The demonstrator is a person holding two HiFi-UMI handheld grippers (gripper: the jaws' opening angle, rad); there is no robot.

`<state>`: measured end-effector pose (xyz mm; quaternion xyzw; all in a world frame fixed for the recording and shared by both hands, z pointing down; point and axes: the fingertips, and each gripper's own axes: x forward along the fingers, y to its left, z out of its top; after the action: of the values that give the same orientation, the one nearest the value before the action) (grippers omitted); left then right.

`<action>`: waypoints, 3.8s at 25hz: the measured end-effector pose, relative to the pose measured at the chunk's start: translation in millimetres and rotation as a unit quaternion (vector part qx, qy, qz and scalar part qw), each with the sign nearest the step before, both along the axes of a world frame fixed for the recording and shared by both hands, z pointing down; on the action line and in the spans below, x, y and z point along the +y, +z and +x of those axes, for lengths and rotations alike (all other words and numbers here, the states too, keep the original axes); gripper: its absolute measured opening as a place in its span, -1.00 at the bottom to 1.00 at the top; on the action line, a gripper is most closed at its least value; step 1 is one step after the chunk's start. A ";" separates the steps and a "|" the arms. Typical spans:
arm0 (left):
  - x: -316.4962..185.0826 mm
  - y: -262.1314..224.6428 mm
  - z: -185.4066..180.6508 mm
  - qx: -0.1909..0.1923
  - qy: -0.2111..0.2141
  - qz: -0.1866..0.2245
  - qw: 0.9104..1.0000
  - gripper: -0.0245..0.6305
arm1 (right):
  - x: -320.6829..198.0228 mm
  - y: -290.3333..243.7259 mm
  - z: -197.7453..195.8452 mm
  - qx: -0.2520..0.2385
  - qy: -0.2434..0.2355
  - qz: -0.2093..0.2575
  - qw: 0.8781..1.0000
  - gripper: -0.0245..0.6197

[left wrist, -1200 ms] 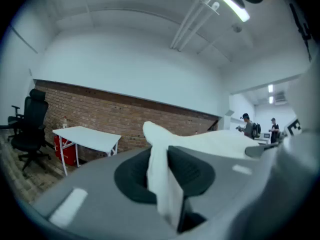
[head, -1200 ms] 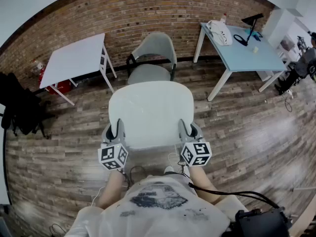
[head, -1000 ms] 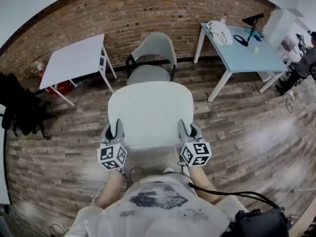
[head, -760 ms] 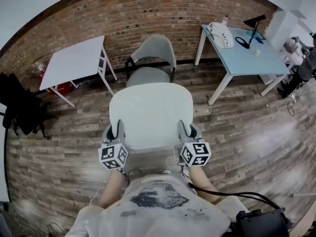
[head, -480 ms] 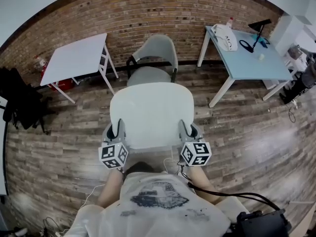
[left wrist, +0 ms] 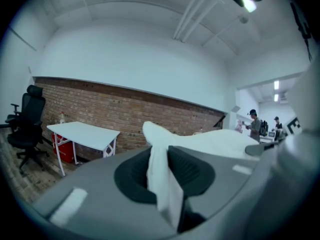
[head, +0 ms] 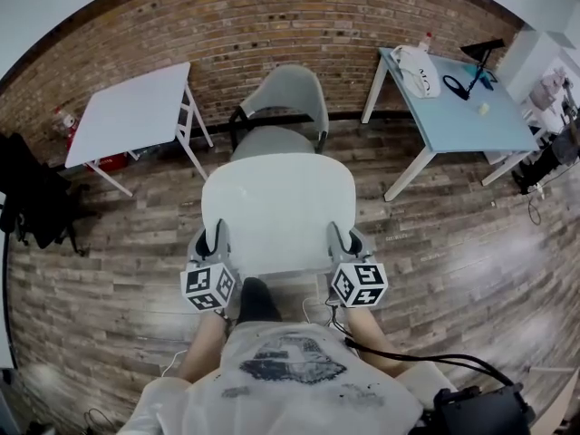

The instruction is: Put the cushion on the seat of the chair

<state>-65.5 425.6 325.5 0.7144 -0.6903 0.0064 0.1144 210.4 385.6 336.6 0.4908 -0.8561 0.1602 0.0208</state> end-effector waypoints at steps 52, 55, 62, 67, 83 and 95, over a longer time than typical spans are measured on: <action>-461.5 31.1 -155.2 -0.014 0.159 -0.048 0.986 -0.73 | -374.9 39.5 -155.8 -0.007 0.153 -0.058 0.987 -0.75; -489.6 38.5 -140.7 -0.018 0.165 -0.061 0.984 -0.73 | -397.8 46.6 -143.1 -0.010 0.157 -0.069 0.985 -0.75; -534.7 63.1 -116.3 -0.021 0.169 -0.089 0.981 -0.73 | -437.6 69.0 -118.9 -0.010 0.158 -0.093 0.983 -0.75; -554.7 74.9 -112.0 -0.027 0.175 -0.104 0.979 -0.73 | -453.7 80.9 -115.9 -0.011 0.161 -0.109 0.981 -0.75; -626.2 155.5 -140.7 -0.028 0.247 -0.143 0.958 -0.73 | -491.6 152.8 -155.5 0.013 0.223 -0.149 0.963 -0.75; -662.5 274.1 -148.1 -0.033 0.263 -0.190 0.945 -0.73 | -519.2 260.4 -164.4 0.020 0.244 -0.189 0.951 -0.75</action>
<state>-213.5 -236.9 599.5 0.8352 -0.4668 0.1910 0.2192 46.0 -133.6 597.0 0.6747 -0.6640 0.3092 0.0905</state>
